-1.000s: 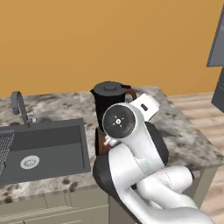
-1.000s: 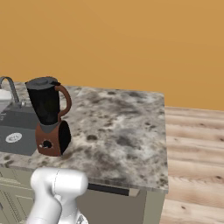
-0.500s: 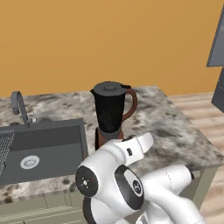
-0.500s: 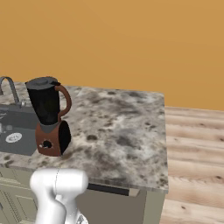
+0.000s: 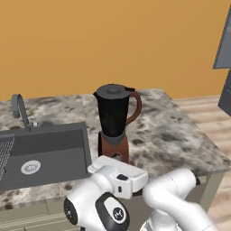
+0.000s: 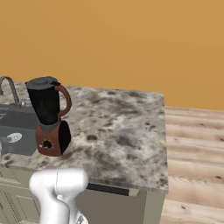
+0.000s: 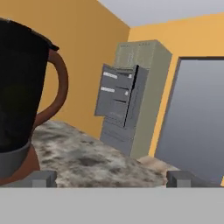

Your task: Grab the lime and garlic from the fridge, place them in the blender, close the lid, and turn on the blender to create a marinade.

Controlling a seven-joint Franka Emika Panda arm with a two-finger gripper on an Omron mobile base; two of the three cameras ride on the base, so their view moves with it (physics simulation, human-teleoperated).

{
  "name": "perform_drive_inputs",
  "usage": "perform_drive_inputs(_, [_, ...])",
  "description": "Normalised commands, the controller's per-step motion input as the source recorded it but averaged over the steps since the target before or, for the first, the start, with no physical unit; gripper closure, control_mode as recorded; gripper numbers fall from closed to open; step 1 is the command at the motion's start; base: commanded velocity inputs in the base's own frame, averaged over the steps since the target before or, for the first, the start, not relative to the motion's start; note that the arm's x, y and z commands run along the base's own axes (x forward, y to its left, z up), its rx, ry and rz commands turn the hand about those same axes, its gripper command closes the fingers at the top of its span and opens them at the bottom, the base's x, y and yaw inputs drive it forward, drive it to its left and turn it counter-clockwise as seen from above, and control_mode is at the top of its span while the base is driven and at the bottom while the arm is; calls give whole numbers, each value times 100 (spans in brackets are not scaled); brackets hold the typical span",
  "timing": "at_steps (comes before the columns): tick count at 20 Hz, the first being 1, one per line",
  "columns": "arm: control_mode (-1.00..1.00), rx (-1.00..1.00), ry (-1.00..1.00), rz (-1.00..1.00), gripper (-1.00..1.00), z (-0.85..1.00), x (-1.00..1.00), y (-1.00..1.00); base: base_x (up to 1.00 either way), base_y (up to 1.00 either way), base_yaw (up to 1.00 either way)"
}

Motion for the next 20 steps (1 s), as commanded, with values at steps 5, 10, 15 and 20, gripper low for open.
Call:
perform_drive_inputs(5, [-100, 28, -21, -3, -100, -59, 0, 0, 0, 0, 0])
perform_drive_inputs(10, [-100, 18, -5, 0, -100, -40, 9, -2, 0, 0, 0])
perform_drive_inputs(15, [-100, 7, -3, 0, -100, -29, 18, 0, 0, 0, 0])
perform_drive_inputs(20, [-100, 3, -1, -2, -100, -17, 29, 0, 0, 0, 0])
